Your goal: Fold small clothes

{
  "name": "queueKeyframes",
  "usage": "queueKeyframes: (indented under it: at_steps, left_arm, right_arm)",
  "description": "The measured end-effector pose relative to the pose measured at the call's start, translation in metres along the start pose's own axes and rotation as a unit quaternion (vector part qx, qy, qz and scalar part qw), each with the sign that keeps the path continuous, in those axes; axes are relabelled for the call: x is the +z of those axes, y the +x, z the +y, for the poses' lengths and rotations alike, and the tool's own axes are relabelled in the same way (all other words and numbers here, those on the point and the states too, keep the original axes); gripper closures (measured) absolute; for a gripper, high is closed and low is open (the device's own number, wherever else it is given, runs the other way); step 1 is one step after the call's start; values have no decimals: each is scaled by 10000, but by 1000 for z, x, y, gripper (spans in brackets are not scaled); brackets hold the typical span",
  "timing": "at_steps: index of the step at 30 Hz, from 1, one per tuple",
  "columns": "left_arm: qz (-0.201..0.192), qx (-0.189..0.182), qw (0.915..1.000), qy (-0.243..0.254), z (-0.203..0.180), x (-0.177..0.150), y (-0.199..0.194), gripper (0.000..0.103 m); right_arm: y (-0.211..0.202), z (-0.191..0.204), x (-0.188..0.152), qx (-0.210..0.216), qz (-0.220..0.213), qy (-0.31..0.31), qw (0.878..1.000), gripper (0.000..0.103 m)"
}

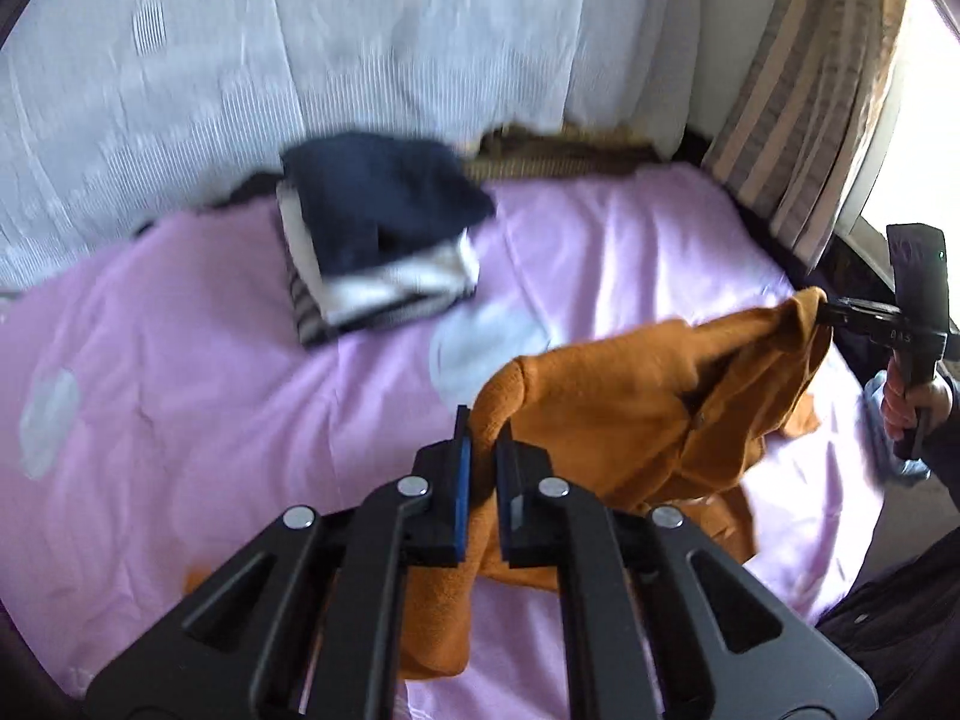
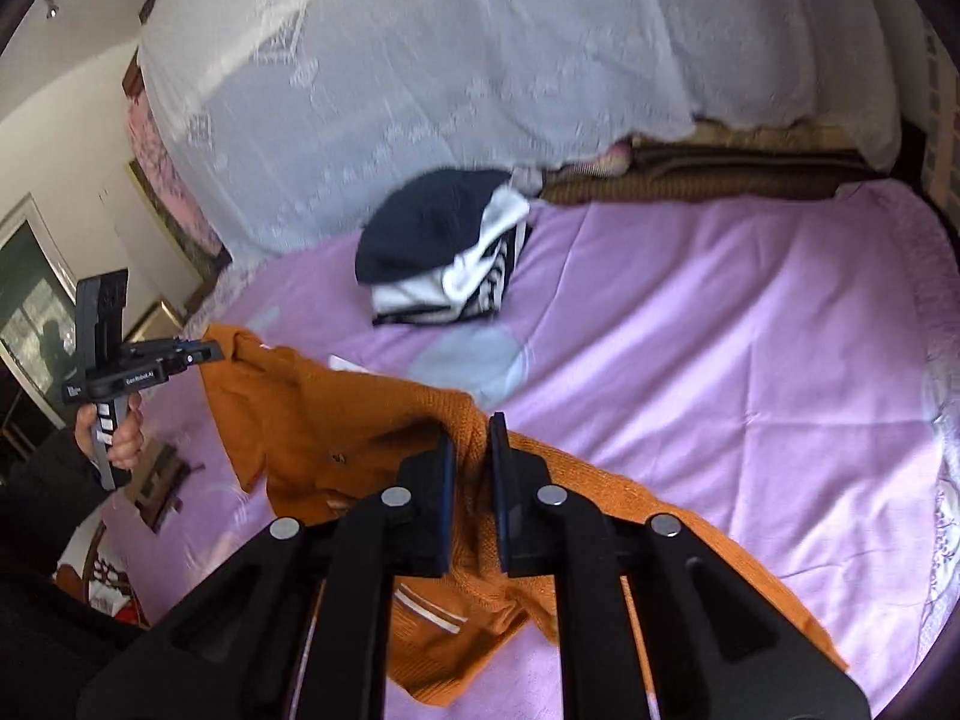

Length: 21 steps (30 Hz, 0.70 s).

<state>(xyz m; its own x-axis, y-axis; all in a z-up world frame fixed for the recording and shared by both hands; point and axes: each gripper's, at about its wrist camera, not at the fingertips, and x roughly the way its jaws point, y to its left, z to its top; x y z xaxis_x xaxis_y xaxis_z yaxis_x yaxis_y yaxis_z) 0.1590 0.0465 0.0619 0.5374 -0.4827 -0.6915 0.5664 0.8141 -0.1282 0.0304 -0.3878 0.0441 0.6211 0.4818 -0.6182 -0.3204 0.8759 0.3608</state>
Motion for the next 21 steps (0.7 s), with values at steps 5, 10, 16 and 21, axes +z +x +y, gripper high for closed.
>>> queueKeyframes:
  at_steps: [5, 10, 16, 21]
  left_arm:
    - [-197, 381, 9990, 104, -5, 55, 27, 97]
    - [351, 864, 9949, -375, 28, 83, 111, 83]
    - [1032, 1570, 9757, -1126, 71, 45, 152, 37]
    - [1199, 717, 9795, -1454, 61, 2, 109, 32]
  right_arm:
    - [33, -9, 44, -175, -200, -53, 9996, 92]
    - [121, -47, 83, -597, 371, 225, 9973, 91]
    - [155, -104, 69, -619, 473, 1369, 9875, 73]
    - [111, -95, 14, -490, 583, 1546, 9850, 69]
